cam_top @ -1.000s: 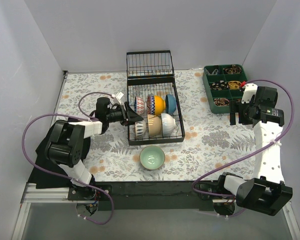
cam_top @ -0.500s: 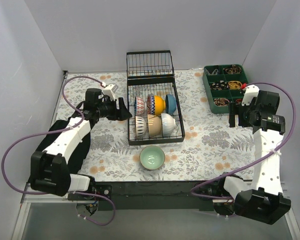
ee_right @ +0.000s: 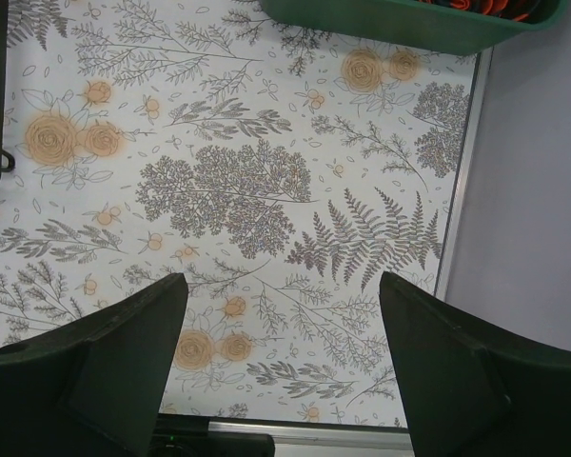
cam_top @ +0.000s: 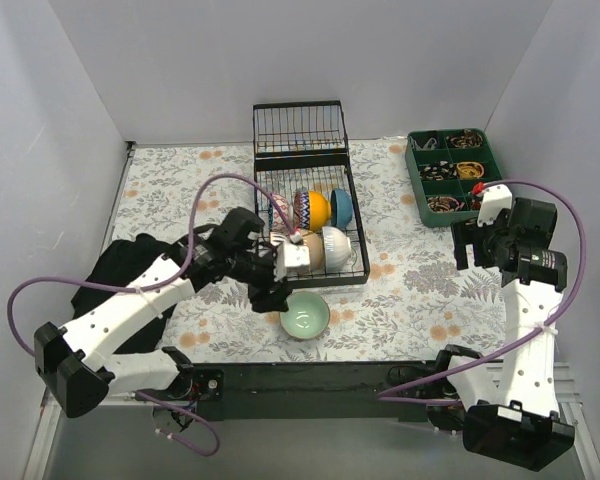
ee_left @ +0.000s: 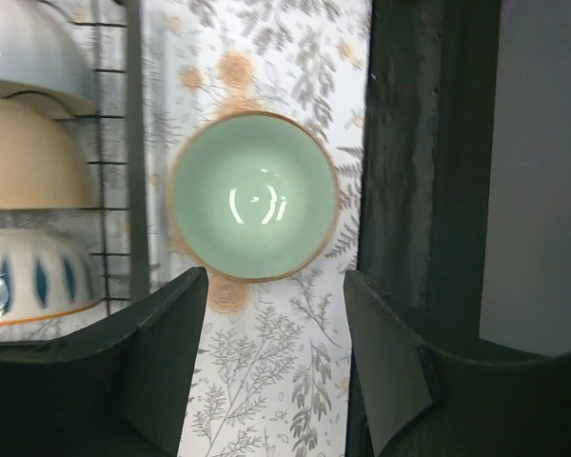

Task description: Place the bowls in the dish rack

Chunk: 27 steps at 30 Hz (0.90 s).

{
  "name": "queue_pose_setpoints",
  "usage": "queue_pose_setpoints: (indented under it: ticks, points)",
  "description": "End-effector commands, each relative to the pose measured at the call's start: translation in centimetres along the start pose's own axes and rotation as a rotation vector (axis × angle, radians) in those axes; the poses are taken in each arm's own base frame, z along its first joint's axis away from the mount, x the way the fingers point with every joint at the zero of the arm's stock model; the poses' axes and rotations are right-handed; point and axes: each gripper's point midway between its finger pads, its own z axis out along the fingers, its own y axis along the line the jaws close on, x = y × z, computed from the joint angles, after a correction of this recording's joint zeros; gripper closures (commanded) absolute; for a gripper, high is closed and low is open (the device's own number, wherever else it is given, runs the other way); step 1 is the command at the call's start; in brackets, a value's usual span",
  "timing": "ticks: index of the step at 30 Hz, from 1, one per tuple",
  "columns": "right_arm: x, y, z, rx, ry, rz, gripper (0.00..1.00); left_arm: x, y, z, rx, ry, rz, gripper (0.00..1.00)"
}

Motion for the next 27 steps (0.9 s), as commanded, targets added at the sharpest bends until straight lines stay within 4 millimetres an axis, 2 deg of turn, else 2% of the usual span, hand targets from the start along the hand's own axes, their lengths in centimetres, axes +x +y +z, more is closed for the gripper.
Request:
queue_pose_setpoints:
  ticks: [1, 2, 6, 11, 13, 19, 27]
  points:
    - [0.6, 0.3, -0.6, 0.004, -0.023, -0.026, 0.10, 2.7, -2.8, 1.8, 0.025, 0.162, 0.087, 0.43]
    - [0.7, 0.4, -0.6, 0.006, -0.023, -0.025, 0.09, 3.0, -3.5, 2.5, 0.045, 0.181, 0.090, 0.43]
    - [1.2, 0.6, -1.0, 0.015, -0.033, -0.024, 0.09, 4.8, -4.3, 5.0, 0.057, 0.264, 0.117, 0.43]
    - [1.3, 0.5, -1.5, 0.036, -0.046, -0.029, 0.09, 4.5, -5.1, 8.2, 0.057, 0.271, 0.144, 0.43]
    - [1.3, 0.5, -1.9, 0.046, -0.055, -0.031, 0.09, 4.7, -4.5, 9.3, 0.027, 0.288, 0.145, 0.44]
    - [1.7, 0.3, -2.3, 0.071, -0.059, -0.035, 0.08, 5.1, -4.6, 11.2, 0.014, 0.315, 0.111, 0.52]
    - [1.5, 0.4, -2.6, 0.079, -0.079, -0.029, 0.08, 6.7, -5.2, 13.0, 0.015, 0.368, 0.089, 0.60]
